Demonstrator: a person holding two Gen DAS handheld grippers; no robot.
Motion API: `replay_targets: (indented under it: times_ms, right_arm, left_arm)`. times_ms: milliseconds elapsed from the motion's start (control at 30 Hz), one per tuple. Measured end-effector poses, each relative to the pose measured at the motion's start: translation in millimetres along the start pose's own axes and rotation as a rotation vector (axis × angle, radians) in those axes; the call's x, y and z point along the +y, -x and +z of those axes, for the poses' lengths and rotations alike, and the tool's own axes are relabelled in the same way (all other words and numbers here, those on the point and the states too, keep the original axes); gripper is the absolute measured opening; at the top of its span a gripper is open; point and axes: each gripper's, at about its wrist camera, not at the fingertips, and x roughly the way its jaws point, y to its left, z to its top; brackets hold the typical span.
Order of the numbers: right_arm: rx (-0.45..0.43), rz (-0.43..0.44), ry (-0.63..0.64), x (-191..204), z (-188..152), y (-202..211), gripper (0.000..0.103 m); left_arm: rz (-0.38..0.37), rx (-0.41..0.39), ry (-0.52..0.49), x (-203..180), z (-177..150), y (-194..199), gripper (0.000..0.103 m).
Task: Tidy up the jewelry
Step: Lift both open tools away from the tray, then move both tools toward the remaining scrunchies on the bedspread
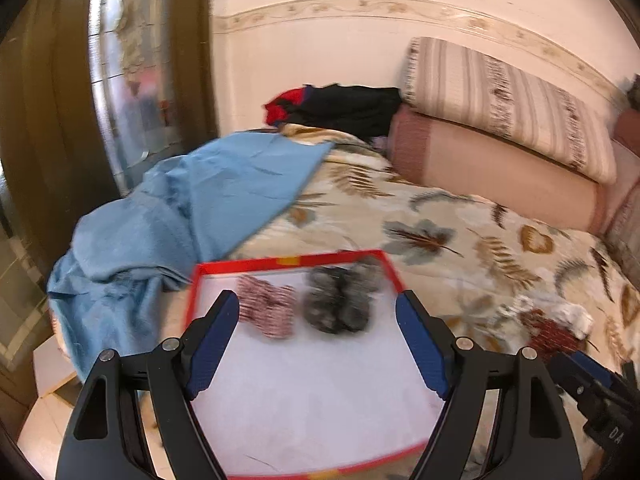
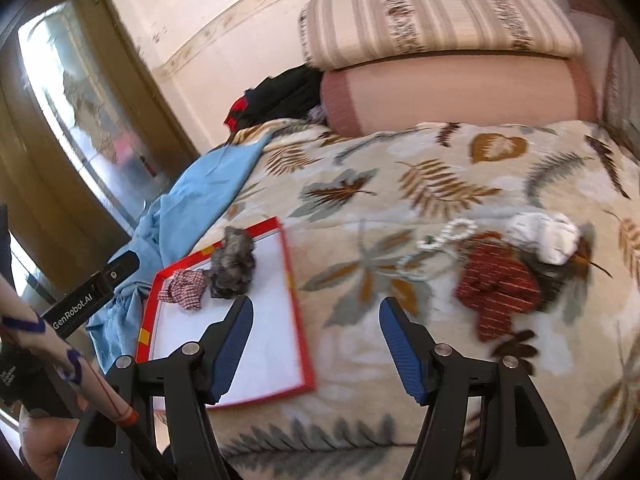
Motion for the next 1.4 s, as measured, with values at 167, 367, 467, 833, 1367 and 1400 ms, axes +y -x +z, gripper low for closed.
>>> replay_targets:
  times_ms: [167, 367, 467, 833, 1367, 1400]
  right_arm:
    - [-0.059, -0.052, -0.048, -46, -8, 40, 0.070]
    - [-0.111, -0.125, -0.165, -113, -18, 82, 0.070]
    - [-0.127, -0.155, -0.231, -144, -24, 96, 0.070]
    - [-0.136, -0.178, -0.317, -192, -40, 95, 0.070]
    - [-0.115, -0.144, -0.368, -225, -50, 81, 0.070]
    - [-0.115, -0.144, -0.370, -227, -50, 80, 0.070]
  left_arm:
    - [-0.114, 0.034, -0.079, -49, -15, 11, 0.080]
    - [-0.222, 0.110, -0.150, -103, -36, 12, 0.080]
    - [-0.264, 0.149, -0.178, -126, -46, 10, 0.080]
    - [-0.366, 0.240, -0.257, -179, -67, -4, 0.080]
    - [-0.475, 0.322, -0.382, -264, -87, -71, 0.080]
    - [-0.471, 0.325, -0.390, -267, -87, -76, 0.080]
